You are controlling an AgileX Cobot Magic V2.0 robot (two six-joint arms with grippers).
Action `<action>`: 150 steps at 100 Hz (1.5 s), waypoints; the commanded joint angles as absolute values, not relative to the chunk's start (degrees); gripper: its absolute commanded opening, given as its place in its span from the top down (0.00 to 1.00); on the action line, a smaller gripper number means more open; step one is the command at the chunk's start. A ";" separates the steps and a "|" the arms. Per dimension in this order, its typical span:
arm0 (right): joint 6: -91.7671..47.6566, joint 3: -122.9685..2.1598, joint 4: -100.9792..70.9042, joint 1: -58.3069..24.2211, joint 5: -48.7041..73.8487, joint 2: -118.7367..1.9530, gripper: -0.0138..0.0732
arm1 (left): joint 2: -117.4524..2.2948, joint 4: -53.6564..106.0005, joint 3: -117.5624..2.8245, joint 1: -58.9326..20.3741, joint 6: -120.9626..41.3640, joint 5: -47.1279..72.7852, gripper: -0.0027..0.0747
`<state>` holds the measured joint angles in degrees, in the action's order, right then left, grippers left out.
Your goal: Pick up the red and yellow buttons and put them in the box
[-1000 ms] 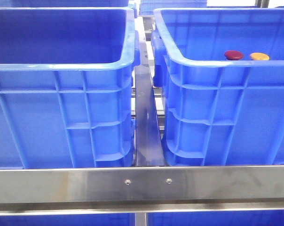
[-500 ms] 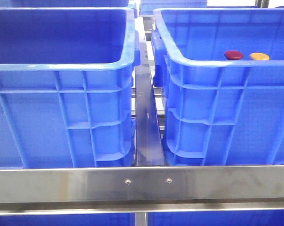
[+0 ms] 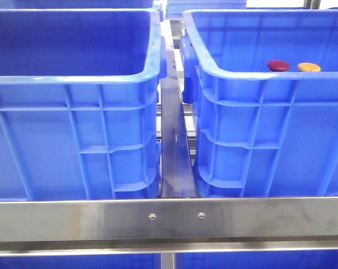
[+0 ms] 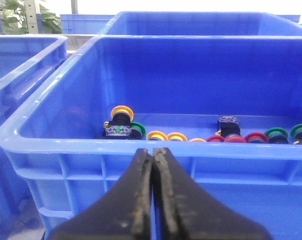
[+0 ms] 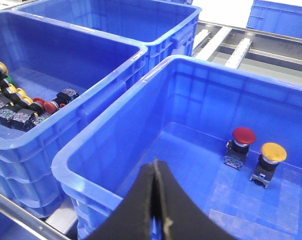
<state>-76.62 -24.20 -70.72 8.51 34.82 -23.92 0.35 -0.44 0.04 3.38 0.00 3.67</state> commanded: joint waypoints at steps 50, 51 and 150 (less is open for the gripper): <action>-60.37 -24.32 -61.70 5.78 20.88 -20.02 0.92 | 2.09 -0.41 3.05 3.55 0.89 -0.57 0.99; -59.77 -24.22 -60.67 5.59 20.26 -19.87 0.92 | 2.09 -0.41 3.05 3.55 0.89 -0.57 0.99; 6.89 0.78 3.56 3.10 -4.38 2.02 0.92 | 2.09 -0.41 3.05 3.55 0.89 -0.57 0.99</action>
